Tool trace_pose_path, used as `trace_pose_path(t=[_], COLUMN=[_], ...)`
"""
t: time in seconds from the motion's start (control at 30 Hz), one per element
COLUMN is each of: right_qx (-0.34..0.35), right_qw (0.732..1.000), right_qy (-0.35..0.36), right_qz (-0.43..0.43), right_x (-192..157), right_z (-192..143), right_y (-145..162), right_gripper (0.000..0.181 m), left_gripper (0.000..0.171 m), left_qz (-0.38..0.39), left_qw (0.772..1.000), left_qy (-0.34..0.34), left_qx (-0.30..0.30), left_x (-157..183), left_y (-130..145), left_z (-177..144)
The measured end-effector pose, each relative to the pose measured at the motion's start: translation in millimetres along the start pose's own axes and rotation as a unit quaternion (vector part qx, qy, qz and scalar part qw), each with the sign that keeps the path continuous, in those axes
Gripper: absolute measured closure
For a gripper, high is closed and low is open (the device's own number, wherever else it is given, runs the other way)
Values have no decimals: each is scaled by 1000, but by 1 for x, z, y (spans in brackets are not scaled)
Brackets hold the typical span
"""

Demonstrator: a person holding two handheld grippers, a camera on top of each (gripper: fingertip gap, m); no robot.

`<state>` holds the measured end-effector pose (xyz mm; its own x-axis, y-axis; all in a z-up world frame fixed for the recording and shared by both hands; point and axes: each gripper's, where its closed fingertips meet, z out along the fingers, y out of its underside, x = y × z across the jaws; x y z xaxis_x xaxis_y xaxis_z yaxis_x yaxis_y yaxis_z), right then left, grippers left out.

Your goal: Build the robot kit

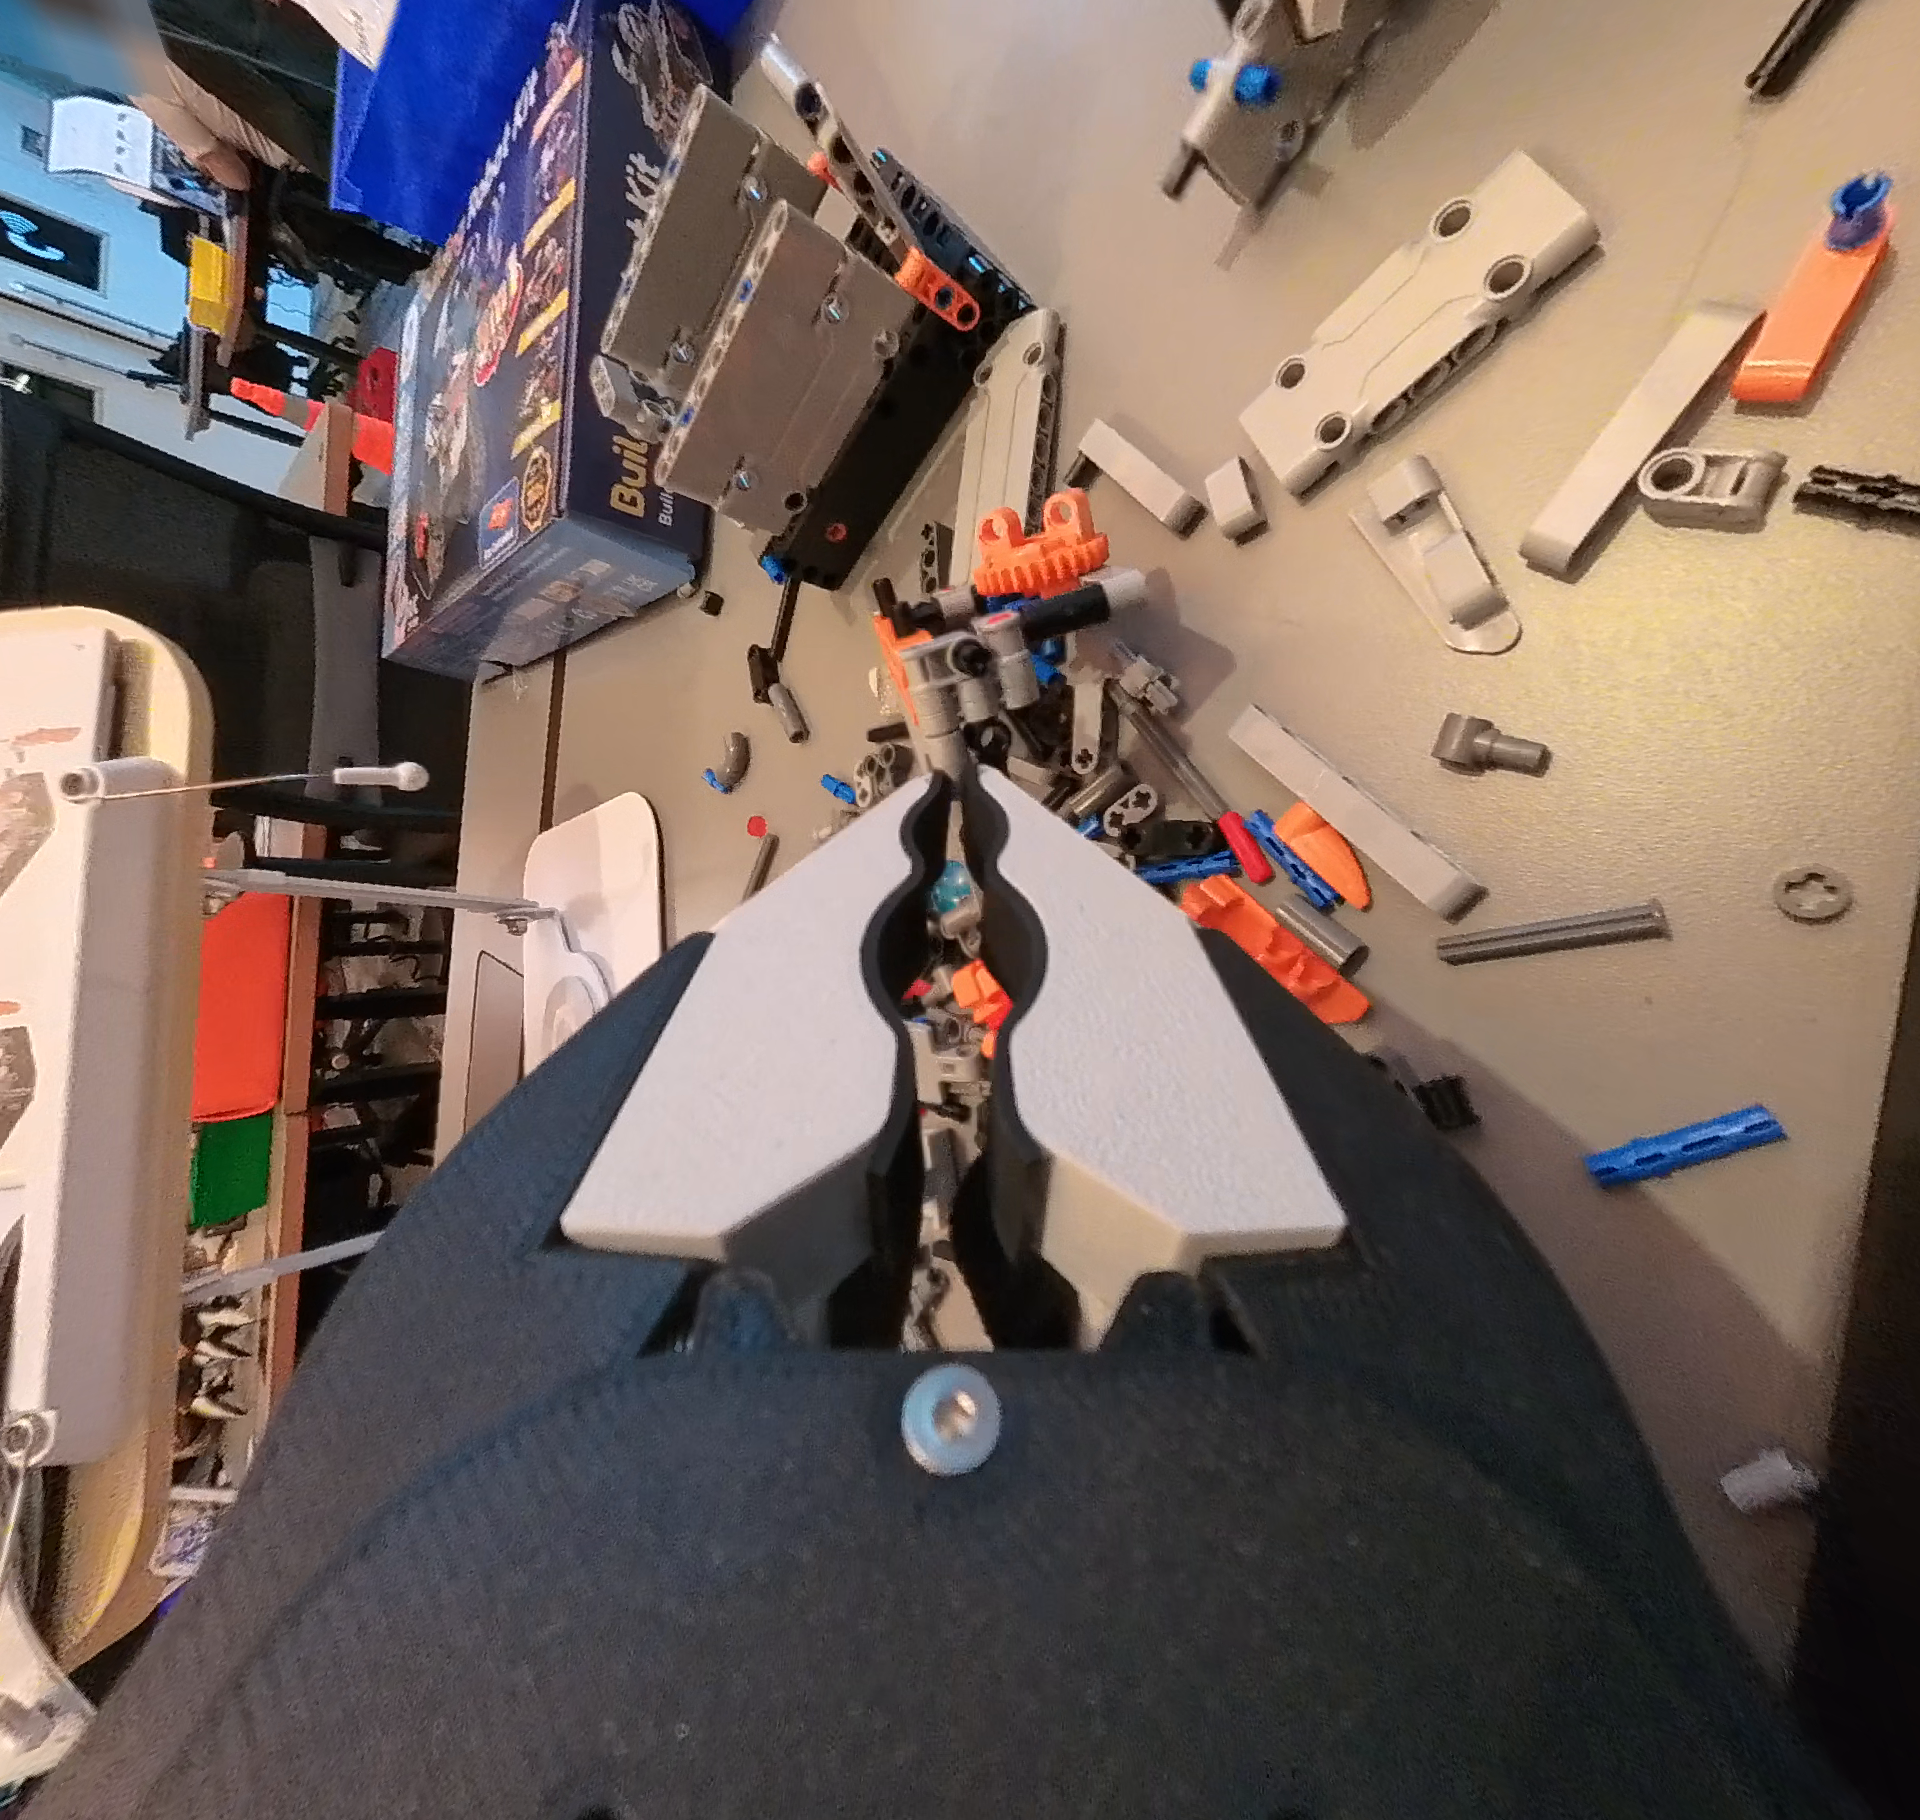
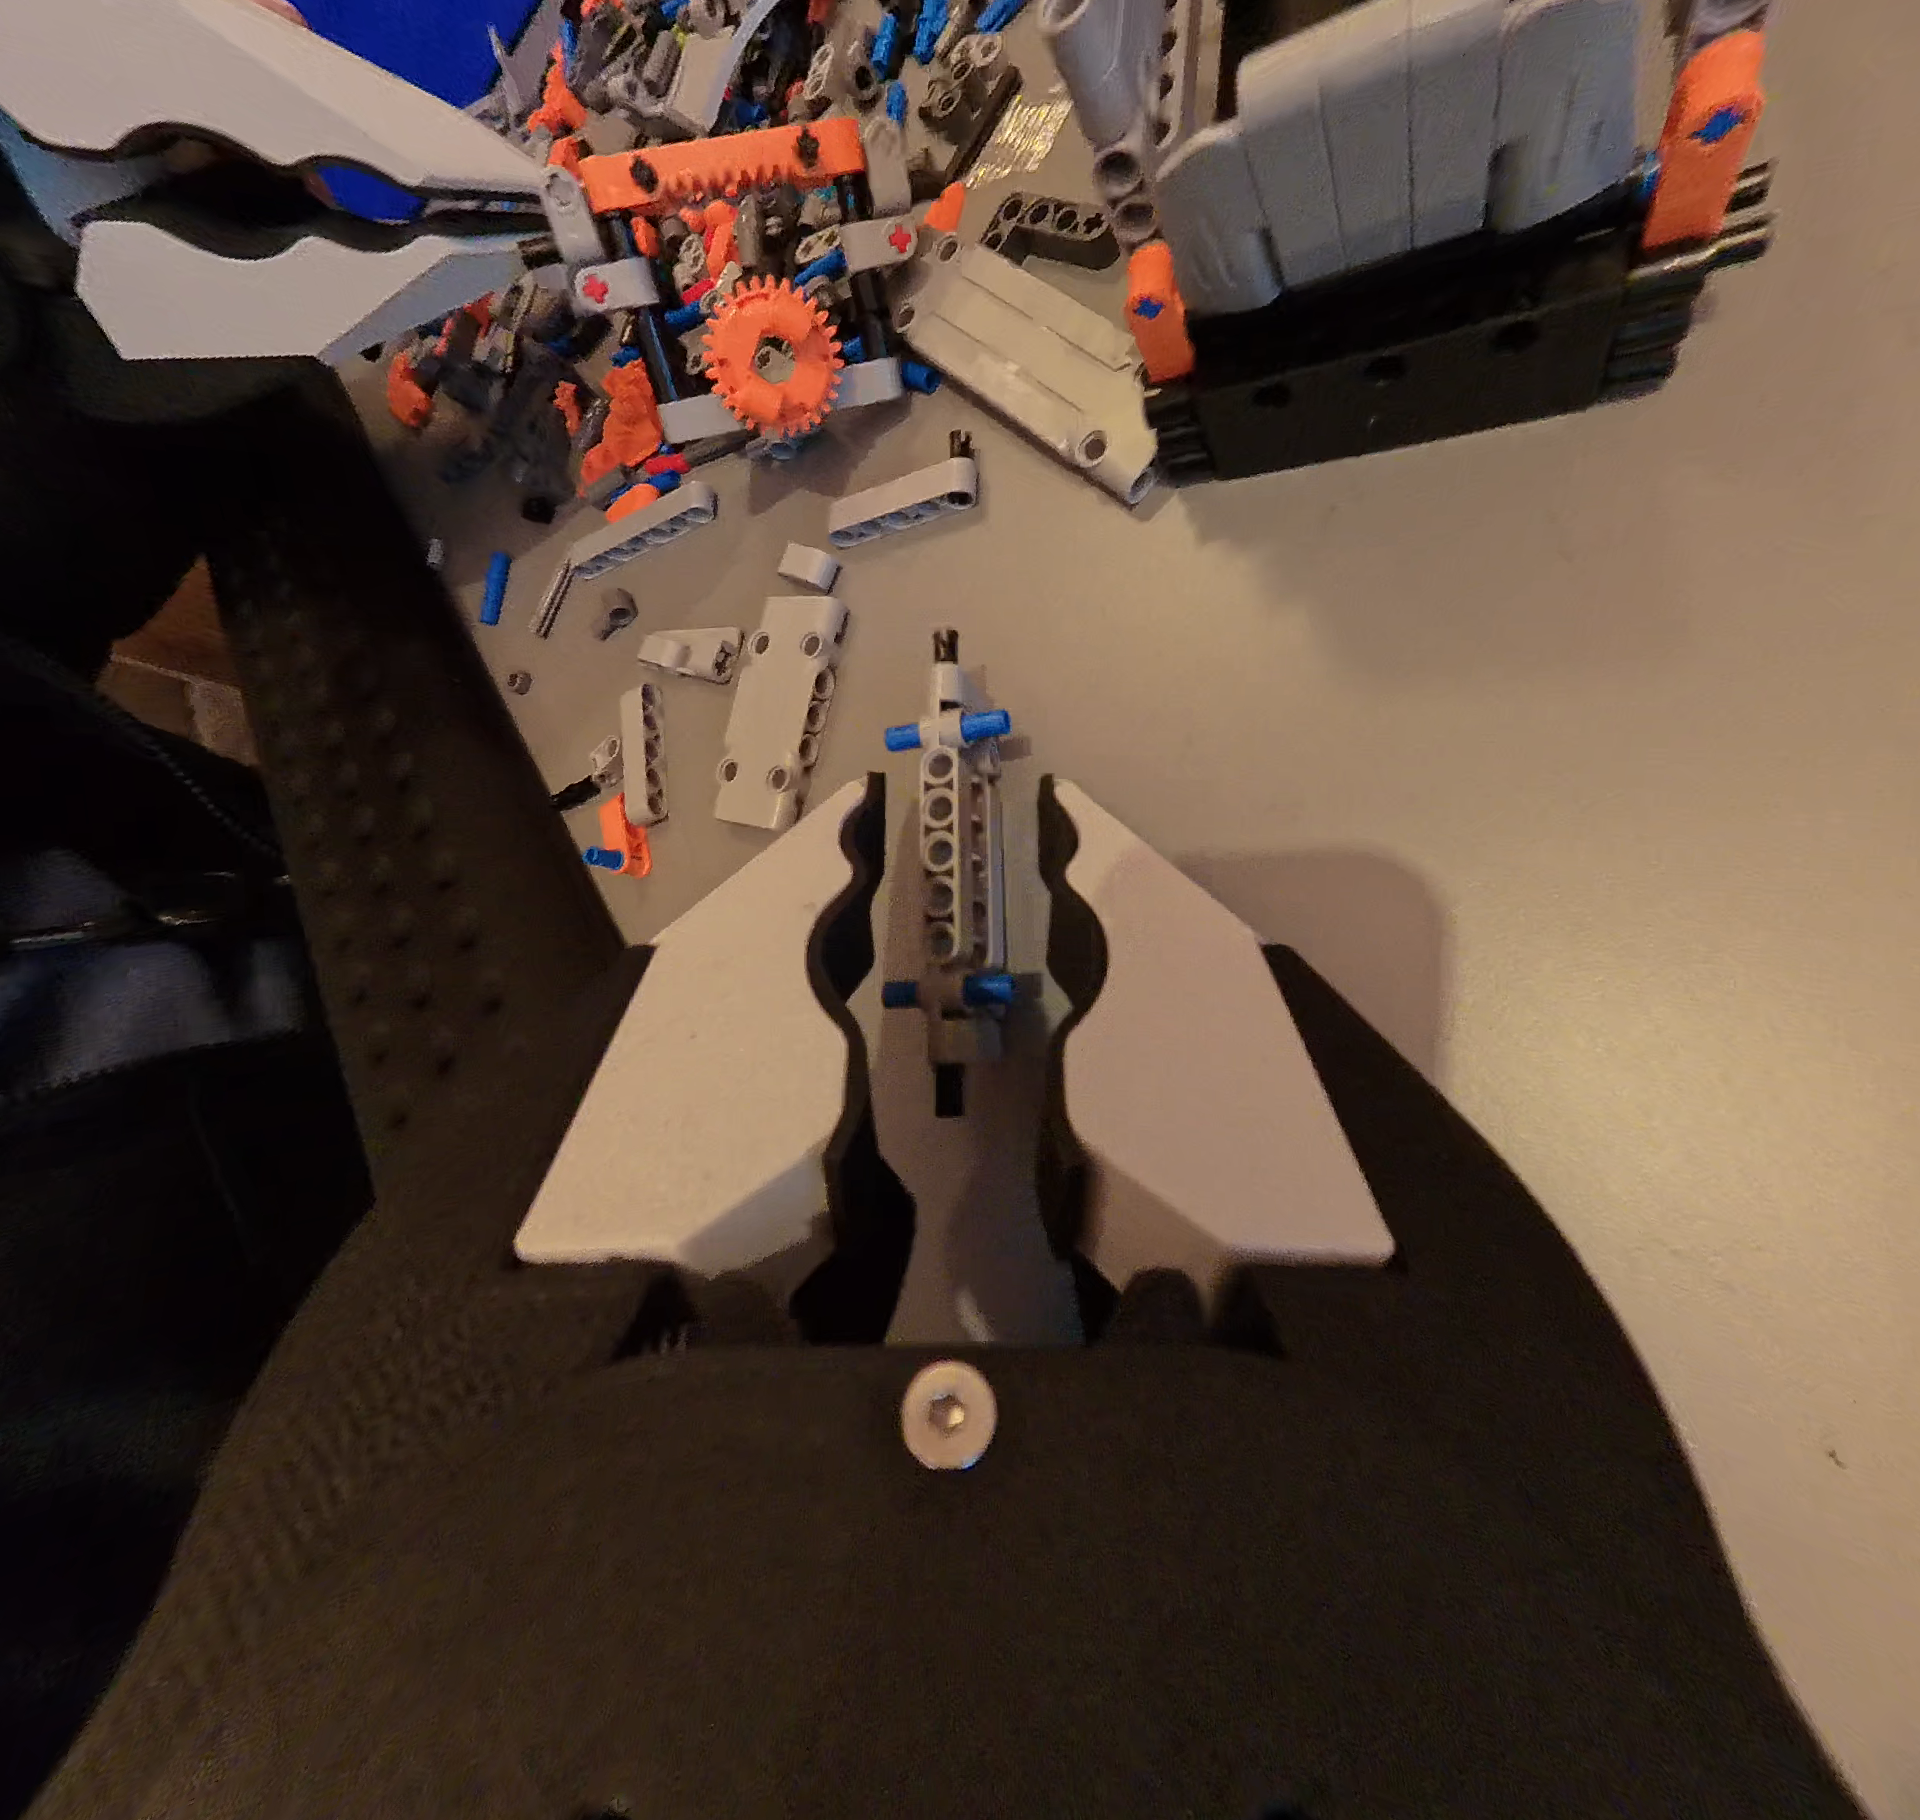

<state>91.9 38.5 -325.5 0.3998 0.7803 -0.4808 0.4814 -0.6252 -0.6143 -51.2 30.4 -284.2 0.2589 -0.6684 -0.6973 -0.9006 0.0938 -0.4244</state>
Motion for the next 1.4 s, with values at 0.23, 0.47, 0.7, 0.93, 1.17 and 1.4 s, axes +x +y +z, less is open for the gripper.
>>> trace_pose_path(t=[0.23,0.47,0.7,0.93,1.17,1.4], right_qx=[62,-6,-49,-53,-34,2], right_qw=[987,975,959,948,940,929], right_qy=[80,51,97,119,119,88], right_qz=[-122,-217,-263,-290,-318,-360], right_x=[-25,-74,-70,-65,-69,-86], right_z=[-16,47,91,97,87,64], right_y=[-44,-55,-60,-61,-67,-84], right_gripper=[148,148,155,161,168,168], left_gripper=[171,171,168,171,171,164], left_qz=[-14,-91,-186,-234,-251,-292], left_qw=[1000,991,967,947,944,936], left_qy=[4,99,175,215,199,160], left_qx=[7,-7,15,48,76,112], left_x=[-5,4,13,16,3,-25], left_y=[-5,11,18,14,9,10], left_z=[1,10,17,18,9,-3])
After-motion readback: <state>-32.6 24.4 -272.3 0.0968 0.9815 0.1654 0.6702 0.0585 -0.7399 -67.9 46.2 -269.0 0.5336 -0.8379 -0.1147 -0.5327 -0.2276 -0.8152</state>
